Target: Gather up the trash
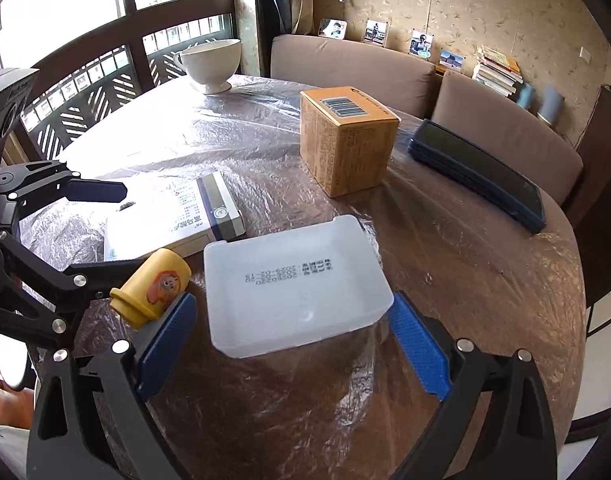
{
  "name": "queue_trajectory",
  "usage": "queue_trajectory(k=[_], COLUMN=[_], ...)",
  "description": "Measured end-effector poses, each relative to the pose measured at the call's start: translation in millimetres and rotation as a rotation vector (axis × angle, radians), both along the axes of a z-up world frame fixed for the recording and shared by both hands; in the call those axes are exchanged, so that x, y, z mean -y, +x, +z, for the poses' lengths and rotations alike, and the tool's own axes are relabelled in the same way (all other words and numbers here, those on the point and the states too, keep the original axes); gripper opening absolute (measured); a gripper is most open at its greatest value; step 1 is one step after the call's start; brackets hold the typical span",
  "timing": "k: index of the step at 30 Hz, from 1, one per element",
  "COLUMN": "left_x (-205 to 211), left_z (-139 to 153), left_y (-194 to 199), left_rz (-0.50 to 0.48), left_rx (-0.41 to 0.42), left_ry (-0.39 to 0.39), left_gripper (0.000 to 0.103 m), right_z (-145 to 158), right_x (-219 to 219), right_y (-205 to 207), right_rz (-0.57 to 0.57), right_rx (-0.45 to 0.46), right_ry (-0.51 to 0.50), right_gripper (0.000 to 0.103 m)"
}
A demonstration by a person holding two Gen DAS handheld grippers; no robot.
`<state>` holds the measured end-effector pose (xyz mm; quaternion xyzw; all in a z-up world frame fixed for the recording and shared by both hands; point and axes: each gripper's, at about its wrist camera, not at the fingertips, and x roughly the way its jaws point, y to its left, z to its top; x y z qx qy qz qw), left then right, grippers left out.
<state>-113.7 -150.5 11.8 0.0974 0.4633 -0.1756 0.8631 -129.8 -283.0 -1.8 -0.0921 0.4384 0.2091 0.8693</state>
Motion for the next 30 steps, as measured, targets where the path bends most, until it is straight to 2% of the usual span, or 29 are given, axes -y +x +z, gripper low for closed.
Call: queue_trajectory(k=[2, 5, 7, 21, 30], left_x=[1.6, 5.5, 8.3, -5.6, -16.7], left_z=[0.2, 1.9, 2.6, 17.3, 23.0], left_y=[3.2, 5.8, 6.5, -4.7, -17.8], left_rz=[-0.006, -0.024, -0.024, 0.084, 0.116], left_rx=[-0.008, -0.006, 0.003, 0.018, 0.016], left_ry=[-0.013, -0.02, -0.009, -0.079, -0.103], left_gripper=[0.075, 0.068, 0.053, 0.052, 0.052], right_z=[1.0, 1.2, 2.7, 13.1, 20.7], right_x=[3.0, 6.3, 7.5, 41.3, 42.4], right_y=[0.2, -0.4, -3.0, -15.7, -28.5], right_rz=[0.005, 0.006, -0.009, -0.225, -0.266], right_rx=[-0.006, -0.01, -0.001, -0.016, -0.014], right_ry=[0.021, 0.044, 0.043, 0.186, 0.227], right_gripper=[0.085, 0.084, 0.084, 0.084, 0.084])
